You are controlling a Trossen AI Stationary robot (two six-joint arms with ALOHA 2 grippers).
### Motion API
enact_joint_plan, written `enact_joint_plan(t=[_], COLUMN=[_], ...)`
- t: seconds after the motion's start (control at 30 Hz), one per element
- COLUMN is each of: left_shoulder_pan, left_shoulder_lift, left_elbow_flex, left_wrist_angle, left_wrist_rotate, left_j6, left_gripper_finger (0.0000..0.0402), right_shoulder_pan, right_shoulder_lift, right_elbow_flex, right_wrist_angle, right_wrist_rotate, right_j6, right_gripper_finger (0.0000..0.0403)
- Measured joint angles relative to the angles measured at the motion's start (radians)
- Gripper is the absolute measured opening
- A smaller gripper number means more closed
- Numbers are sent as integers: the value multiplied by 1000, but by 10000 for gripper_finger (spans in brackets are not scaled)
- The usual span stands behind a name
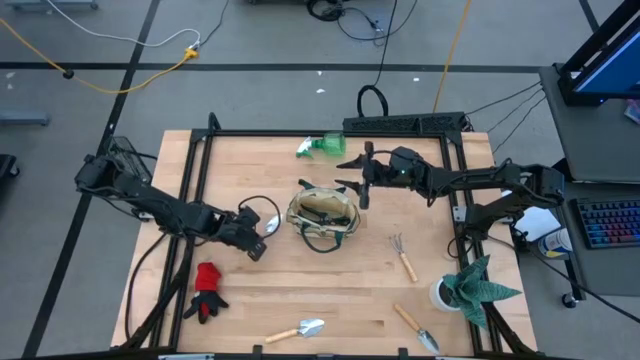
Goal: Pick & Place Garden tools in Gardening bag
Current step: Put the top left brown trowel into the brown gardening bag
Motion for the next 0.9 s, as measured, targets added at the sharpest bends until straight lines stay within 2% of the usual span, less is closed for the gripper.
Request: enact_joint_plan(t=[0.17, 0.33, 0.53, 0.9], left_shoulder_pan=[-14, -39, -64, -83], left_shoulder_lift=[-42, -75, -81, -81], left_elbow_flex=[61, 129, 204, 285], left_wrist_angle=[-54, -160, -351, -363], left_wrist_rotate=[4, 5, 5, -18], left_j6=[57, 74, 13, 101], left_gripper_finger=[63, 64, 64, 65], right_shoulder_pan=[5, 32, 62, 81], right_shoulder_lift=[0, 0, 0, 0], right_elbow_flex=[0, 0, 0, 0], right_wrist_angle=[-1, -3, -4, -10], right_wrist_rotate=[-69, -66, -67, -67], right_j6=[-2, -31, -54, -122], right_gripper_finger=[200, 199, 195, 192])
